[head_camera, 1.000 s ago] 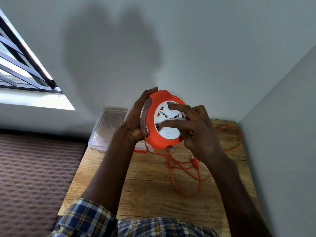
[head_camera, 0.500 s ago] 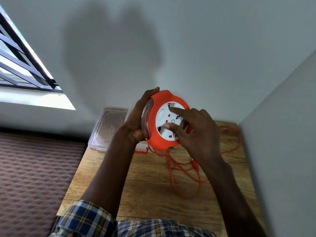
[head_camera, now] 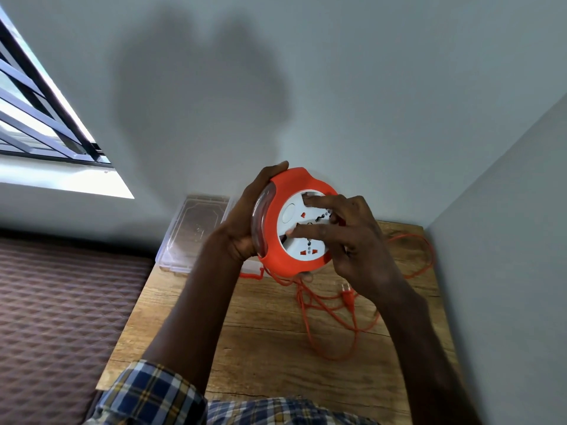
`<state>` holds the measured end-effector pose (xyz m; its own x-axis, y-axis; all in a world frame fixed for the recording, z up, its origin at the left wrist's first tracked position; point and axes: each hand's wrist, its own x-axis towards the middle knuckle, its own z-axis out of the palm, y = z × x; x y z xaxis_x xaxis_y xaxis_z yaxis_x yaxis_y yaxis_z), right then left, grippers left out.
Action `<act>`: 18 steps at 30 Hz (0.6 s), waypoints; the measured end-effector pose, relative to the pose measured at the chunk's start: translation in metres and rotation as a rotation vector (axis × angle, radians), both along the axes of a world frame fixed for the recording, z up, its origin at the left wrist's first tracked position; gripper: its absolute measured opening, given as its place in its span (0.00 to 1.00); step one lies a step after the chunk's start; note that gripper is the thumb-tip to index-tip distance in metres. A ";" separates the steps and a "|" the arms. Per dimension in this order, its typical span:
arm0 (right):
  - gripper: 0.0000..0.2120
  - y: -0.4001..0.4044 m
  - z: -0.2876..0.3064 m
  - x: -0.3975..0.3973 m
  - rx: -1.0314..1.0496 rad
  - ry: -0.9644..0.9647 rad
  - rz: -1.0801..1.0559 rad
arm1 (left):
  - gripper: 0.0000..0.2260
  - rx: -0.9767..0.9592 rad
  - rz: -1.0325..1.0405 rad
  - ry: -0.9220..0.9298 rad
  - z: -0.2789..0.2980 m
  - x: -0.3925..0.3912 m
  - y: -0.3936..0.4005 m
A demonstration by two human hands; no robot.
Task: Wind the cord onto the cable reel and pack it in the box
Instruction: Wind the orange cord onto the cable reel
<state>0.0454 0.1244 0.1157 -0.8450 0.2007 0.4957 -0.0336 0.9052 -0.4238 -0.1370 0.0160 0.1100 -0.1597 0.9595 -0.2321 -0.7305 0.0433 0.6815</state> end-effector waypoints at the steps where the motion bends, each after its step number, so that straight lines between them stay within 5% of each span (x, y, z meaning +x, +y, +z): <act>1: 0.23 0.001 -0.002 0.000 0.002 0.005 0.000 | 0.25 -0.005 -0.008 -0.010 0.000 0.000 0.000; 10: 0.23 -0.011 -0.010 -0.007 0.069 0.030 -0.211 | 0.25 -0.036 0.026 0.008 0.009 -0.003 0.003; 18: 0.29 -0.029 0.007 -0.014 -0.206 0.003 -0.448 | 0.22 -0.063 0.091 0.056 0.002 -0.001 0.004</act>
<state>0.0318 0.0958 0.1224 -0.6514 0.6385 0.4099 0.3385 0.7281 -0.5961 -0.1380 0.0200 0.1116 -0.2599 0.9243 -0.2795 -0.6942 0.0224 0.7194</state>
